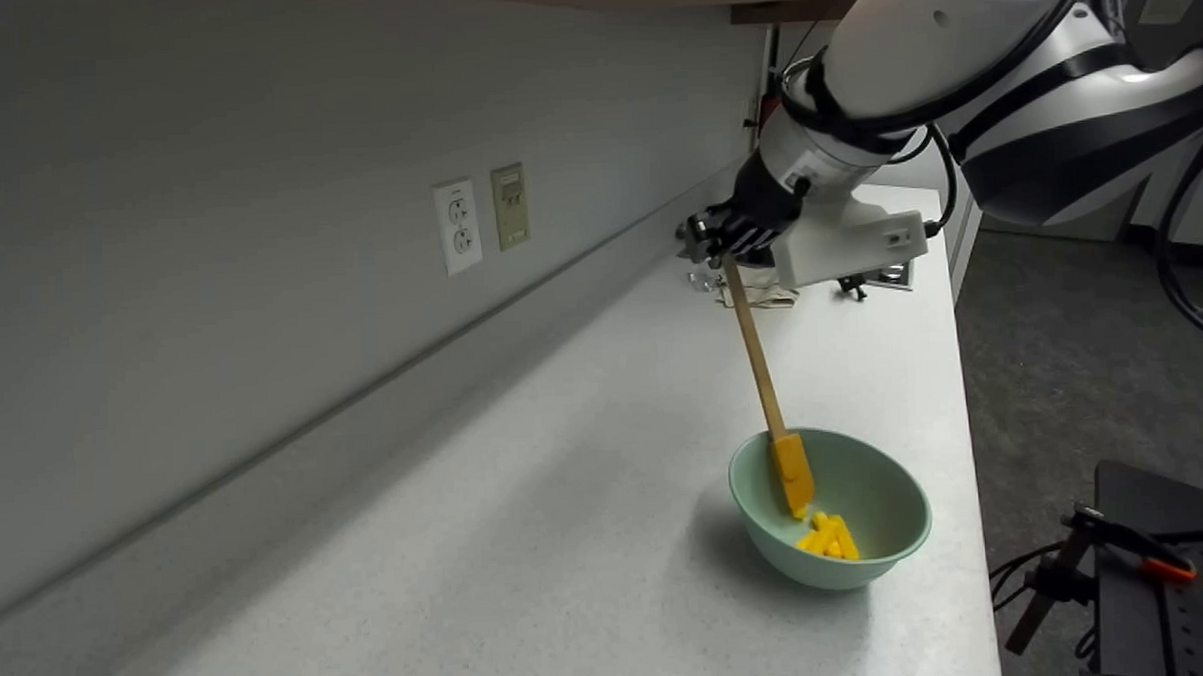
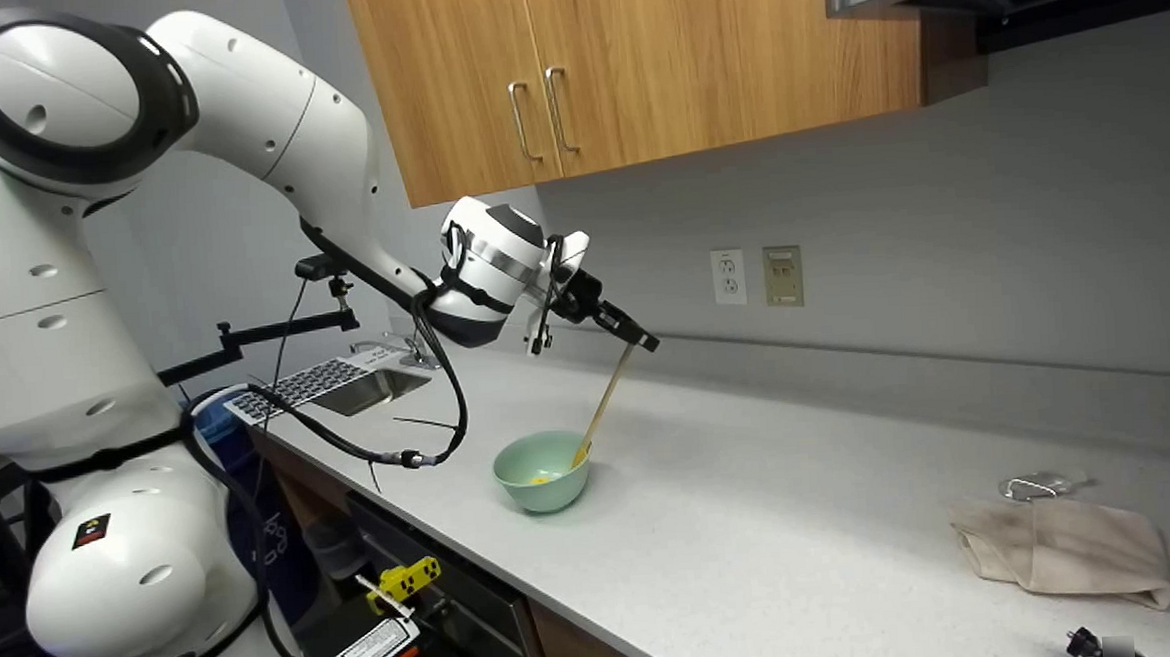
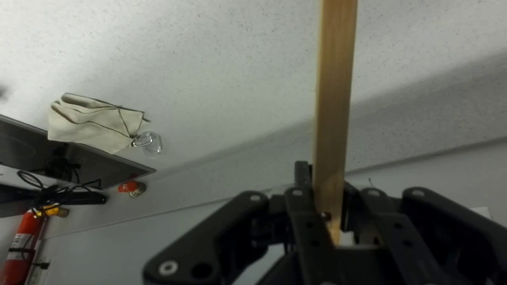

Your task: Stir the bowl

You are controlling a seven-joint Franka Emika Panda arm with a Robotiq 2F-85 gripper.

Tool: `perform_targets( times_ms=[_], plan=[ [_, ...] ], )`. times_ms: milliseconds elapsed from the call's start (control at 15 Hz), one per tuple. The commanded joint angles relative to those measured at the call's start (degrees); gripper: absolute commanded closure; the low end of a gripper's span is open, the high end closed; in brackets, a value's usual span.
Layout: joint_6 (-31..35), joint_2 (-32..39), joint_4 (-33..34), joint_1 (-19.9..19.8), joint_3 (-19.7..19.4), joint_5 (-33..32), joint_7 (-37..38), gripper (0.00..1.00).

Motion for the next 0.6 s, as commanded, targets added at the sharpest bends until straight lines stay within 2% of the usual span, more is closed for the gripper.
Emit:
perform_targets(
  times_ms=[0, 333, 533],
  plan=[
    [3.0, 1.5, -0.1, 0.2, 0.1, 6.0, -2.8, 0.98],
    [6.6, 3.8, -0.5, 0.1, 0.8, 15.3, -7.8, 0.98],
    [5.3, 3.5, -0.4, -0.1, 0.6, 15.5, -9.1, 0.98]
  ],
)
